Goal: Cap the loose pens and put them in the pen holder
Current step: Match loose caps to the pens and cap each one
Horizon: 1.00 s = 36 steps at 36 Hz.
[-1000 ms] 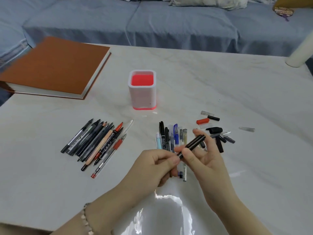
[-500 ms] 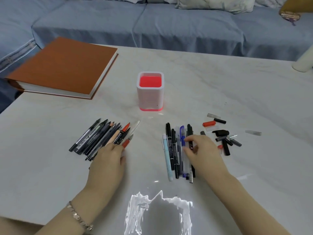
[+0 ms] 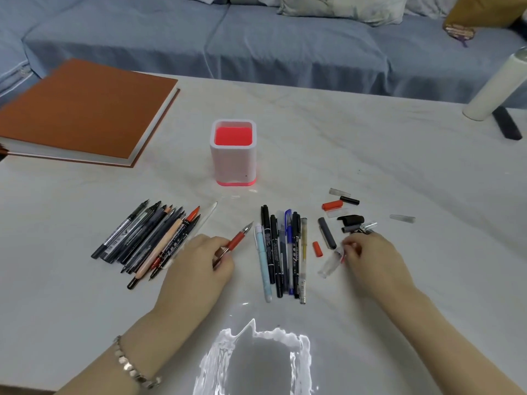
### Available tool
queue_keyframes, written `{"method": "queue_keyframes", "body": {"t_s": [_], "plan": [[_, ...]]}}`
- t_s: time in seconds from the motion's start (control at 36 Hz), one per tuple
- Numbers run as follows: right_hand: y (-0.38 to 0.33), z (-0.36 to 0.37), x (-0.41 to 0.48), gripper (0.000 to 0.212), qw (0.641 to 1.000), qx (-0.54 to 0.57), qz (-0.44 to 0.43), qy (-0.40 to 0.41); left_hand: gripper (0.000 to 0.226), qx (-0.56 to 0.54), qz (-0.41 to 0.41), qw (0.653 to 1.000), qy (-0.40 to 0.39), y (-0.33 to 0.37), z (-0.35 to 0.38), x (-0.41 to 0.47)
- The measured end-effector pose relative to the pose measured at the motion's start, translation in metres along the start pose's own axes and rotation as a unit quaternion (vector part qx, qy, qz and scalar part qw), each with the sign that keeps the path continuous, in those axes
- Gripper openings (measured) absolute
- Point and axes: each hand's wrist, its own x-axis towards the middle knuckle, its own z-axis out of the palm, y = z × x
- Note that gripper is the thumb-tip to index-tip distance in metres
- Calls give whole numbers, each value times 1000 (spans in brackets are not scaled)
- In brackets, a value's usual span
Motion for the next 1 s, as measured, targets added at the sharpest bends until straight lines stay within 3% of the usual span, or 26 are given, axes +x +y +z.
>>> {"method": "queue_keyframes", "body": {"t_s": [0.11, 0.25, 0.36, 0.53, 0.58, 0.64, 0.72, 1.0], "plan": [[-3, 3, 3, 14, 999, -36, 6, -10, 21, -33, 4, 999, -18, 9, 1, -3], [-2, 1, 4, 5, 1000, 17, 24, -6, 20, -78, 4, 996, -52, 19, 1, -9], [2, -4, 1, 14, 997, 67, 29, 2, 29, -142, -24, 986, -84, 25, 2, -13], [-6, -22, -15, 29, 980, 194, 2, 33, 24, -200, -53, 973, -107, 33, 3, -16], [-16, -31, -23, 29, 954, 299, -6, 30, 23, -215, -56, 969, -107, 35, 3, -17], [-29, -40, -33, 25, 901, 434, -16, 6, 22, -221, -55, 967, -111, 36, 4, -17], [-44, -44, -43, 23, 844, 535, -18, -13, 25, -240, -52, 963, -112, 38, 3, -18], [-64, -33, -53, 20, 783, 621, 2, -32, 33, -276, -35, 954, -117, 47, -4, -22]]}}
